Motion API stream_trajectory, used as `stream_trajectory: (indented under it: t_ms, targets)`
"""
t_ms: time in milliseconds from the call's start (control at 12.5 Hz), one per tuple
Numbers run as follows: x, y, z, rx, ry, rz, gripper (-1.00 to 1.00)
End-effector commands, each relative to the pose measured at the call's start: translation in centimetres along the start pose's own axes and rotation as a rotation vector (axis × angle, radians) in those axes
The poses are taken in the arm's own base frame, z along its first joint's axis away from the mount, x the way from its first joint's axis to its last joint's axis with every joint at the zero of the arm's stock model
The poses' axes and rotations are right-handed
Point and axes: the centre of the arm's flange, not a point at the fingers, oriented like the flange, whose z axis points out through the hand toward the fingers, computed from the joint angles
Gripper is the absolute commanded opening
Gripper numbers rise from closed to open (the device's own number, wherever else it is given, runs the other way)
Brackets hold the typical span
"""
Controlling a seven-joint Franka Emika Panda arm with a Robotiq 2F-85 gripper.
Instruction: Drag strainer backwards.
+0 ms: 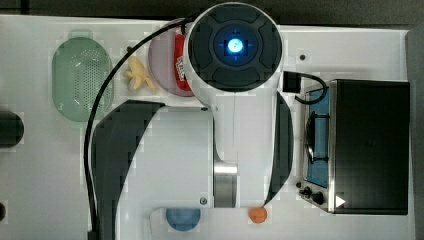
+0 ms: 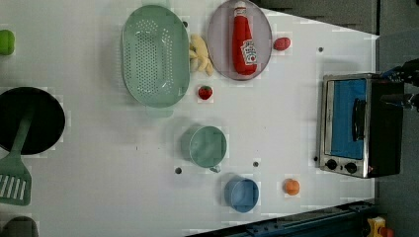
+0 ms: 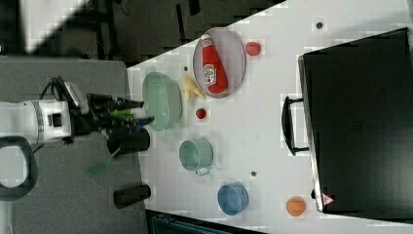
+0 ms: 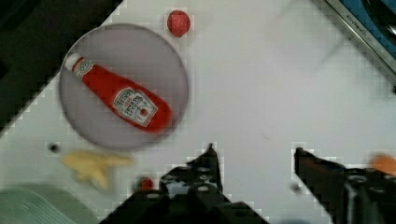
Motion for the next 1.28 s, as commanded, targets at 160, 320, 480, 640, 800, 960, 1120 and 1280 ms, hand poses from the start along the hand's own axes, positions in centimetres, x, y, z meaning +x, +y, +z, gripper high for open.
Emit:
stream_trajectory:
  t_ms: [160,320,480,640,800,960,1120,1280]
  targets:
    - [-8.5,10.2,-11.5,0.052,-0.020,0.091,0.80]
    - [-9.3,7.6,-10.8,0.066,0.005,0.048,1.00]
    - [-10.8,3.8,-9.4,0.070,0.026,-0.008,1.00]
    - [-12.8,-0.5,-7.2,0.067,0.034,-0.037,1.00]
    - [-15.2,-4.5,-4.0,0.038,0.016,-0.040,1.00]
    - [-17.1,-8.3,-0.4,0.022,-0.008,0.024,1.00]
    - [-18.7,-11.8,3.1,0.030,-0.032,0.128,1.00]
    - [-20.2,-14.9,6.4,0.039,-0.067,0.236,1.00]
